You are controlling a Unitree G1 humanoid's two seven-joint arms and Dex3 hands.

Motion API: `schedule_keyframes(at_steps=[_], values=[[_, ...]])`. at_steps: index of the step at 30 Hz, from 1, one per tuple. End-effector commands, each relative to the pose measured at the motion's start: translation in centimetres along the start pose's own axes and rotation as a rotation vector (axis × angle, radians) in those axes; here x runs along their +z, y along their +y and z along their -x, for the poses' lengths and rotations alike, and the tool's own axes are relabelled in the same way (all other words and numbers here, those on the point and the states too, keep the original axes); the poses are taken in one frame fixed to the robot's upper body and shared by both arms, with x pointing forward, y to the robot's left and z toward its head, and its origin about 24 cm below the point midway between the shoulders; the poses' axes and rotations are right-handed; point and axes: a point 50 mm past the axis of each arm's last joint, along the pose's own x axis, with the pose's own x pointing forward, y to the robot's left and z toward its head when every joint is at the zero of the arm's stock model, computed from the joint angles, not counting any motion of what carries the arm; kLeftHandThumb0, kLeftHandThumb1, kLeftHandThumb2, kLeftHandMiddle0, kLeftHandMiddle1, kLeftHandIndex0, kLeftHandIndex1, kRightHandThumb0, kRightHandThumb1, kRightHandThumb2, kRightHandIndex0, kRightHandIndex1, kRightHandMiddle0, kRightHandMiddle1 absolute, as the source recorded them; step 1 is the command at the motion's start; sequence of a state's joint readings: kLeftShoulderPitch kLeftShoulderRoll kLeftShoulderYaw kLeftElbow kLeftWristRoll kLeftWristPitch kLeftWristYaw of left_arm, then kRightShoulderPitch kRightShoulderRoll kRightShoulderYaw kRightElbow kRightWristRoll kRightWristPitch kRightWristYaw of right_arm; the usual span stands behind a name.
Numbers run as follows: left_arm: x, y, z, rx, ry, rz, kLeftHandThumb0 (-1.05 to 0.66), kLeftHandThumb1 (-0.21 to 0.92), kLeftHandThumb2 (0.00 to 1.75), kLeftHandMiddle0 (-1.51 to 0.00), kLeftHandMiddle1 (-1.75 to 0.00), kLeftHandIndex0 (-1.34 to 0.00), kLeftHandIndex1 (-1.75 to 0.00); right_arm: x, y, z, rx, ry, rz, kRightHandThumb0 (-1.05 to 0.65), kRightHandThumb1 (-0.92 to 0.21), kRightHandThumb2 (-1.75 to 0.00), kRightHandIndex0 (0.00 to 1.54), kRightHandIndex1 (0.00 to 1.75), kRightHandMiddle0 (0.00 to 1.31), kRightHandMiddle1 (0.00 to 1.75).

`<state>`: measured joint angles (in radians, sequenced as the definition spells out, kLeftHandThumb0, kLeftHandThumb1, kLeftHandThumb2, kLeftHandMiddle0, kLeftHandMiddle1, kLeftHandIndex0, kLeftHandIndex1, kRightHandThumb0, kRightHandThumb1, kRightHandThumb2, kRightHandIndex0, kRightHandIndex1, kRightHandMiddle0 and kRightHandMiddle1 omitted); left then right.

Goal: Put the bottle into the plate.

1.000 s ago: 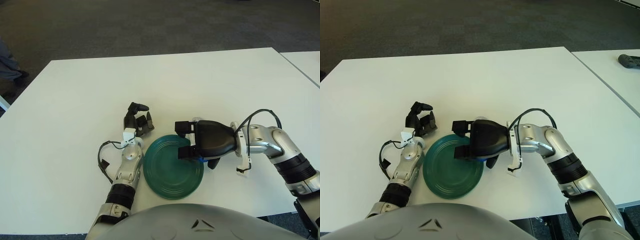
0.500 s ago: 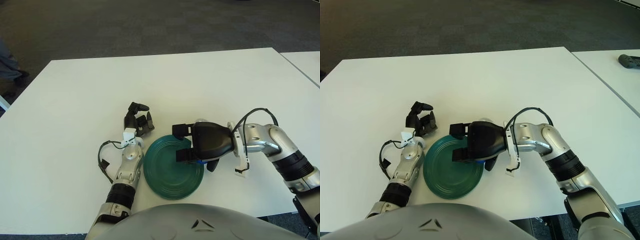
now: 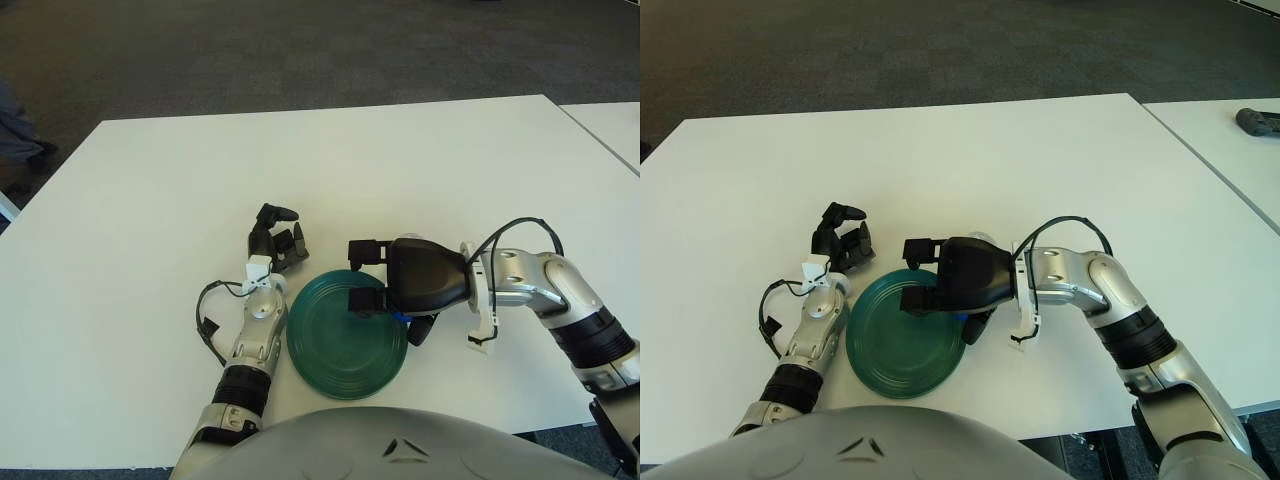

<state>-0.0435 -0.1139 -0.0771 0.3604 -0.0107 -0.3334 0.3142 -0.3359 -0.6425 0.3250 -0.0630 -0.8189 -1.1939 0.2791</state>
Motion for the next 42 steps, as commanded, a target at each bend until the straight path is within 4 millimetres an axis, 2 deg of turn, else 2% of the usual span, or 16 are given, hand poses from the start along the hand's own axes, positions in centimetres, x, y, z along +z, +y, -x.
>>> schedule_keyframes(at_steps=[1, 7, 15, 21, 28, 35, 42], values=[[-0.2, -1.6, 0.2, 0.000, 0.029, 0.076, -0.45, 0.42, 1.18, -1.22, -1.75, -0.53, -1.75, -1.9, -0.7, 1.7, -0.030, 0.046, 0.063, -0.92, -0.92, -0.87, 0.13, 0.13, 0.01, 0.35], [-0.2, -1.3, 0.1, -0.003, 0.015, 0.079, -0.45, 0.43, 1.17, -1.24, -1.75, -0.52, -1.75, -2.8, -0.6, 2.8, -0.092, 0.083, 0.069, -0.95, -0.92, -0.99, 0.09, 0.04, 0.00, 0.20], [-0.2, -0.9, 0.2, 0.002, 0.010, 0.063, -0.44, 0.44, 1.17, -1.25, -1.75, -0.52, -1.75, -3.9, -0.7, 3.7, -0.151, 0.138, 0.060, -0.99, -0.92, -1.04, 0.08, 0.01, 0.00, 0.13], [-0.2, -0.7, 0.3, 0.002, 0.014, 0.056, -0.45, 0.43, 1.17, -1.25, -1.75, -0.52, -1.75, -4.3, -1.0, 4.2, -0.181, 0.174, 0.069, -0.99, -0.92, -1.03, 0.09, 0.01, 0.00, 0.12], [-0.4, -0.4, 0.5, -0.004, 0.021, 0.046, -0.44, 0.44, 1.16, -1.23, -1.75, -0.52, -1.75, -4.9, -0.8, 5.0, -0.175, 0.192, 0.046, -0.99, -0.92, -0.99, 0.13, 0.02, 0.00, 0.18], [-0.5, 0.4, 0.7, -0.002, 0.017, 0.053, -0.45, 0.42, 1.18, -1.25, -1.75, -0.53, -1.75, -5.4, -0.1, 6.0, -0.156, 0.215, 0.014, -1.03, -0.92, -1.02, 0.11, 0.00, 0.00, 0.08], [-0.5, 1.0, 0.9, 0.007, 0.011, 0.048, -0.45, 0.41, 1.20, -1.24, -1.75, -0.55, -1.75, -5.6, 0.2, 6.4, -0.118, 0.231, 0.027, -1.05, -0.92, -0.98, 0.09, 0.00, 0.00, 0.05]])
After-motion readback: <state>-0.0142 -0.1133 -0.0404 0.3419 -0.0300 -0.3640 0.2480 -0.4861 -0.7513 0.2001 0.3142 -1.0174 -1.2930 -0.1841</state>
